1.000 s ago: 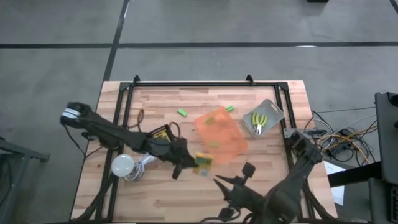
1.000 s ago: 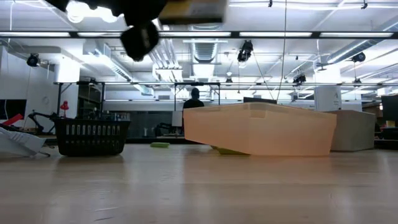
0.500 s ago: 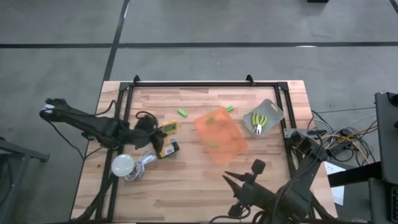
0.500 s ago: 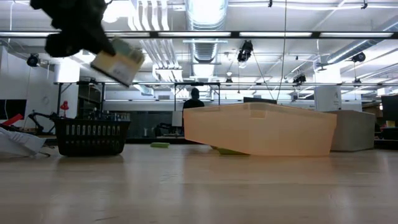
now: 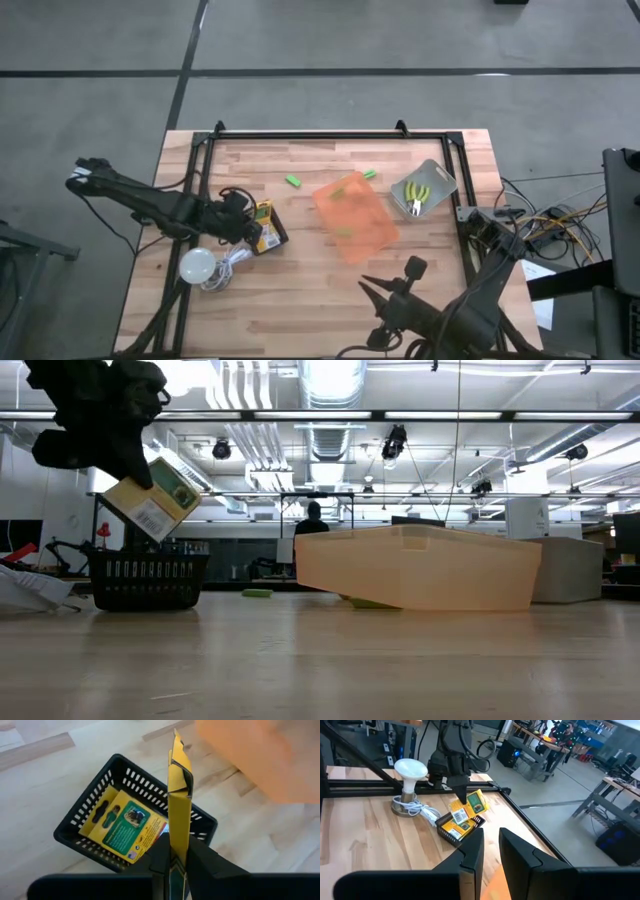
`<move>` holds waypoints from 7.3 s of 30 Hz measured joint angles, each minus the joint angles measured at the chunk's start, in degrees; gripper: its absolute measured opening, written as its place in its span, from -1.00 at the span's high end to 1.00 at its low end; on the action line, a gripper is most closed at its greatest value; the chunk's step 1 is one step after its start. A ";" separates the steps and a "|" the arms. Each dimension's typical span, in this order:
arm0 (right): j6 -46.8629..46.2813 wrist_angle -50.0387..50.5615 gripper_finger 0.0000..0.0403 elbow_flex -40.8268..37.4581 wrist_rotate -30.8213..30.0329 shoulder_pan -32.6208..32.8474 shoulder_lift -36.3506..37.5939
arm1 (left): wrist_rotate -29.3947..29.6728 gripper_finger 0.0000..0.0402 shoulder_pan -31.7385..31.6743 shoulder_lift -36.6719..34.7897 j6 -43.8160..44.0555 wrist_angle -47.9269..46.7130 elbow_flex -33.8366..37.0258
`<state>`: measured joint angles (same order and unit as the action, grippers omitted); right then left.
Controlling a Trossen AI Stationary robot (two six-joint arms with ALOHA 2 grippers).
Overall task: Pick & Place School Supplies
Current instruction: Put the yellow crayon box into the black bin, then put the green eraser into the orange bin
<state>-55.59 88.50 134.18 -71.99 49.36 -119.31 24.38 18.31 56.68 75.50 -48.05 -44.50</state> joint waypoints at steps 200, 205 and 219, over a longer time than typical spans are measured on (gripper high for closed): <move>12.37 1.51 0.72 -7.98 -2.94 -22.71 28.60 | -28.63 -0.03 -49.83 2.73 -102.37 25.86 -12.49; 15.38 1.52 0.72 -7.98 -2.58 -23.91 29.32 | -28.83 -0.03 -49.82 8.40 -107.52 24.96 -12.49; 15.55 1.52 0.72 -7.98 0.32 -23.91 30.11 | -28.84 -0.03 -49.83 23.27 -123.25 22.13 -12.49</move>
<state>-40.03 90.02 126.19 -71.67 25.45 -89.21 -4.46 -31.53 79.94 -47.76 -25.92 -56.99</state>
